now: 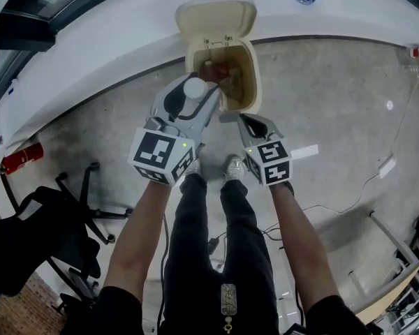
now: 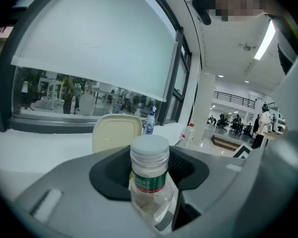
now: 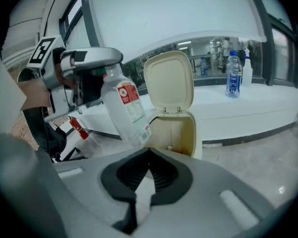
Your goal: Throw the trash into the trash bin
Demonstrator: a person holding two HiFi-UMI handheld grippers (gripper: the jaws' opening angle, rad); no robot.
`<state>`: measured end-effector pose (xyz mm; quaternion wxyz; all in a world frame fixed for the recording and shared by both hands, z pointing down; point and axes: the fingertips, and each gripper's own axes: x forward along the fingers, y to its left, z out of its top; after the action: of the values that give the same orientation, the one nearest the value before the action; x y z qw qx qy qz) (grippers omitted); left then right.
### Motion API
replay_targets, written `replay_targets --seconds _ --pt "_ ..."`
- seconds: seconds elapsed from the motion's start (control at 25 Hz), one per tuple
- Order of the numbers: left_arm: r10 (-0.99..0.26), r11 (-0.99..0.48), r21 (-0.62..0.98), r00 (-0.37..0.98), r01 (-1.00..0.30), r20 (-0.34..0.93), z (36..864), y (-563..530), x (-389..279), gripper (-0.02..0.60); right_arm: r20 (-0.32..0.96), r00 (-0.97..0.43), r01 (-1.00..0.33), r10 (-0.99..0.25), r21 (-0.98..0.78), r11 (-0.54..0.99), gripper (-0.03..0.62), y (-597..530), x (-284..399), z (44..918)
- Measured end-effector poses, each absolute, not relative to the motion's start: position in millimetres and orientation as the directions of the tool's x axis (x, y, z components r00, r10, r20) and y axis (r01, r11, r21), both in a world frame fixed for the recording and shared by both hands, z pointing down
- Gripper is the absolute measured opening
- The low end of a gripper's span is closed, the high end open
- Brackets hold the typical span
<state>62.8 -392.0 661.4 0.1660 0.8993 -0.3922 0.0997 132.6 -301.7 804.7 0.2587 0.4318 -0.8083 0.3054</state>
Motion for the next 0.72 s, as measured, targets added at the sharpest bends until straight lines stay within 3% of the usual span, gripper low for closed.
replay_targets --seconds 0.72 --pt "-0.482 -0.729 0.191 0.691 -0.658 0.539 807 -405 141 0.207 0.677 -0.451 -0.892 -0.581 -0.343 0.293 0.002 -309 192 788"
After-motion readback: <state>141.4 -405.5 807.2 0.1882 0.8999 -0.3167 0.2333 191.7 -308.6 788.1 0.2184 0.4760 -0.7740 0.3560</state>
